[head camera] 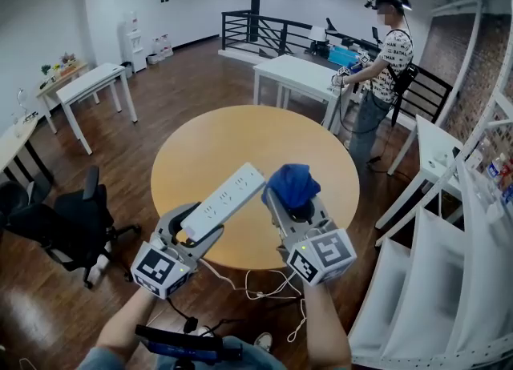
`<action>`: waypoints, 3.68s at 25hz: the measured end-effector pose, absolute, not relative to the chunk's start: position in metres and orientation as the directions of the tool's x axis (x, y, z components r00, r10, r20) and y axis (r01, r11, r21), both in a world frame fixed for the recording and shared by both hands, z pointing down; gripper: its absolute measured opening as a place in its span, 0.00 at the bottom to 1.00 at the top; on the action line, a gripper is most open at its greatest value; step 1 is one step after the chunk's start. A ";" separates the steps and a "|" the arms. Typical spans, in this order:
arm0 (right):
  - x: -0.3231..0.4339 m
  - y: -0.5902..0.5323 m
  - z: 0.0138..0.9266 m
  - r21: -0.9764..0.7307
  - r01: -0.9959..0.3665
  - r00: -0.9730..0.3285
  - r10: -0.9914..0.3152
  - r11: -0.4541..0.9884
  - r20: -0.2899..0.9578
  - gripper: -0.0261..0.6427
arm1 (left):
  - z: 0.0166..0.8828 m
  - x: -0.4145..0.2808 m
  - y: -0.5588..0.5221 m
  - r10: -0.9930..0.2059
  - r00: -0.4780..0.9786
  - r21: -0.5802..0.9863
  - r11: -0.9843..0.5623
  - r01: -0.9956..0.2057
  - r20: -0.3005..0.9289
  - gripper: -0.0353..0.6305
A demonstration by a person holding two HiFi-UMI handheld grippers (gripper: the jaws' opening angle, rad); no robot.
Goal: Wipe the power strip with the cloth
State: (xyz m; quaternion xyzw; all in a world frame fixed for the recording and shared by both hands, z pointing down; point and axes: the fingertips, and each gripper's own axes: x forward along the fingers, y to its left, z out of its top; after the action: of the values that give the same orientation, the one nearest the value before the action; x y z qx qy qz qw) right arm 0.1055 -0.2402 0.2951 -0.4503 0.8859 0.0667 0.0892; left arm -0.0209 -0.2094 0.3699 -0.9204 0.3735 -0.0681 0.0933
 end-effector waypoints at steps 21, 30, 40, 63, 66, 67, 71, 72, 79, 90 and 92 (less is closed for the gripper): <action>0.114 -0.265 0.273 0.085 -0.809 -0.586 -0.789 0.581 -0.184 0.17 | 0.376 -0.014 -0.203 -0.684 0.726 -0.278 -0.713 -0.643 0.075 0.47; 0.103 -0.278 0.261 0.083 -0.791 -0.612 -0.776 0.607 -0.153 0.17 | 0.378 -0.009 -0.198 -0.681 0.727 -0.316 -0.712 -0.627 0.091 0.47; 0.082 -0.291 0.263 0.085 -0.762 -0.648 -0.756 0.642 -0.093 0.17 | 0.384 -0.008 -0.195 -0.683 0.721 -0.375 -0.703 -0.604 0.117 0.47; 0.035 -0.285 0.263 0.090 -0.710 -0.704 -0.708 0.699 -0.055 0.17 | 0.395 -0.001 -0.200 -0.699 0.698 -0.430 -0.684 -0.589 0.156 0.47; 0.025 -0.282 0.266 0.082 -0.696 -0.717 -0.695 0.713 -0.049 0.17 | 0.397 -0.001 -0.202 -0.701 0.697 -0.443 -0.679 -0.585 0.154 0.47; 0.022 -0.280 0.266 0.079 -0.691 -0.722 -0.690 0.718 -0.049 0.17 | 0.397 -0.002 -0.203 -0.704 0.692 -0.438 -0.678 -0.590 0.158 0.47; 0.007 -0.272 0.270 0.053 -0.667 -0.745 -0.665 0.743 -0.054 0.17 | 0.398 -0.003 -0.205 -0.715 0.679 -0.420 -0.675 -0.607 0.167 0.47; 0.002 -0.270 0.271 0.048 -0.660 -0.751 -0.658 0.750 -0.054 0.17 | 0.398 -0.003 -0.206 -0.717 0.677 -0.420 -0.673 -0.609 0.166 0.47; -0.025 -0.254 0.287 0.031 -0.613 -0.790 -0.612 0.790 -0.034 0.17 | 0.399 -0.003 -0.211 -0.725 0.669 -0.431 -0.662 -0.613 0.162 0.47; -0.048 -0.243 0.300 0.014 -0.569 -0.822 -0.569 0.822 -0.023 0.17 | 0.401 -0.002 -0.215 -0.723 0.670 -0.442 -0.663 -0.604 0.169 0.47; -0.048 -0.244 0.300 0.015 -0.570 -0.821 -0.570 0.821 -0.022 0.17 | 0.401 -0.002 -0.215 -0.724 0.668 -0.432 -0.665 -0.609 0.173 0.47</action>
State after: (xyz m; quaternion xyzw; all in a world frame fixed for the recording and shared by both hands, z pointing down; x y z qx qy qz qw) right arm -0.0477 -0.2440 0.3001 -0.2987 0.9543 0.0102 0.0083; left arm -0.0021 -0.2154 0.4012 -0.8969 0.3715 -0.1677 0.1714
